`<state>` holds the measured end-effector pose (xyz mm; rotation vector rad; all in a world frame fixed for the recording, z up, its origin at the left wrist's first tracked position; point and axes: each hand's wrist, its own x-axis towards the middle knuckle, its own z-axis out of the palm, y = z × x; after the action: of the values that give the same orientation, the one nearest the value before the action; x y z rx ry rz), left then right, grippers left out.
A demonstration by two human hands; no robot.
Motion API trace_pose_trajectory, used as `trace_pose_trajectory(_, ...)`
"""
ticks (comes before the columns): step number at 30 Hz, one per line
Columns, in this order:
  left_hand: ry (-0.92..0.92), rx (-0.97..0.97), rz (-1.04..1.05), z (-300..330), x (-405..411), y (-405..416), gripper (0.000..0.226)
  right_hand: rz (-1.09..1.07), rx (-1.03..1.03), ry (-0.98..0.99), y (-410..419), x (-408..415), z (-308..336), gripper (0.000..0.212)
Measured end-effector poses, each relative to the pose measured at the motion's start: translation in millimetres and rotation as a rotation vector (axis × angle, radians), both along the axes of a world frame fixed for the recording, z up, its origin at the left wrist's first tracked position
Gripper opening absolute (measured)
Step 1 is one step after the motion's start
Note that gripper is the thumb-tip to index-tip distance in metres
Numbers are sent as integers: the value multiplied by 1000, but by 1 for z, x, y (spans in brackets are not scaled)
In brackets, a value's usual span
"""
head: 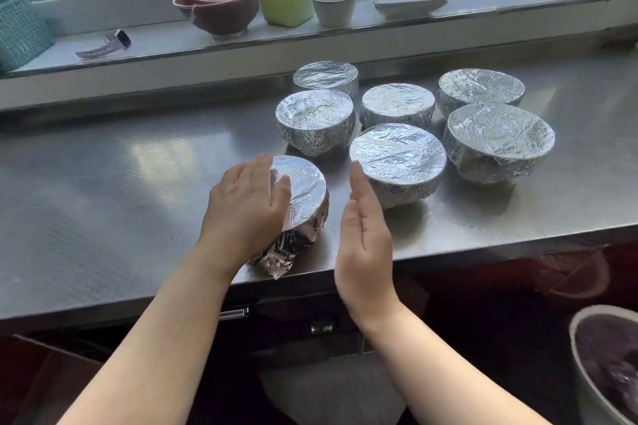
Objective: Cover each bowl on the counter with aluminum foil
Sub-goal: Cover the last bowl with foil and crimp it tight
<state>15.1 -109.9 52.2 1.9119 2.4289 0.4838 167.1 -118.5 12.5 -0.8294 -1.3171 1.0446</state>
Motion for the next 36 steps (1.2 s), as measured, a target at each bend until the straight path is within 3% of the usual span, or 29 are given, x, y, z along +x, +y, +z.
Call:
trace_pose_trajectory(2,8,10,44,-2,7,1,59,52,128,-125,-11,-11,0,54)
trace_pose_trajectory(6,0,1,114,-2,16,0,71,154,22,-413,-11,-32,2,69)
trace_pose_trajectory(12,19,24,124,-1,19,0,89,183,-254,-241,-2,-39,20,65)
trace_pose_trajectory(17,-3,31,146,-4,18,3,57,196,-375,-170,7,-35,22,61)
trace_pose_trajectory(22,-16,55,132,-4,18,3,72,197,-384,-200,15,-30,15,57)
trace_pose_trajectory(27,-39,21,101,-1,16,1,59,238,-385,-178,23,-23,11,54)
trace_pose_trajectory(29,-49,-5,38,4,10,-2,65,285,-400,-144,28,-21,8,47)
trace_pose_trajectory(31,-81,-13,-15,8,-2,-8,74,287,-408,-147,34,-19,4,54)
trace_pose_trajectory(36,-192,227,1,-4,-20,-28,73,278,-465,-53,51,-11,-3,60)
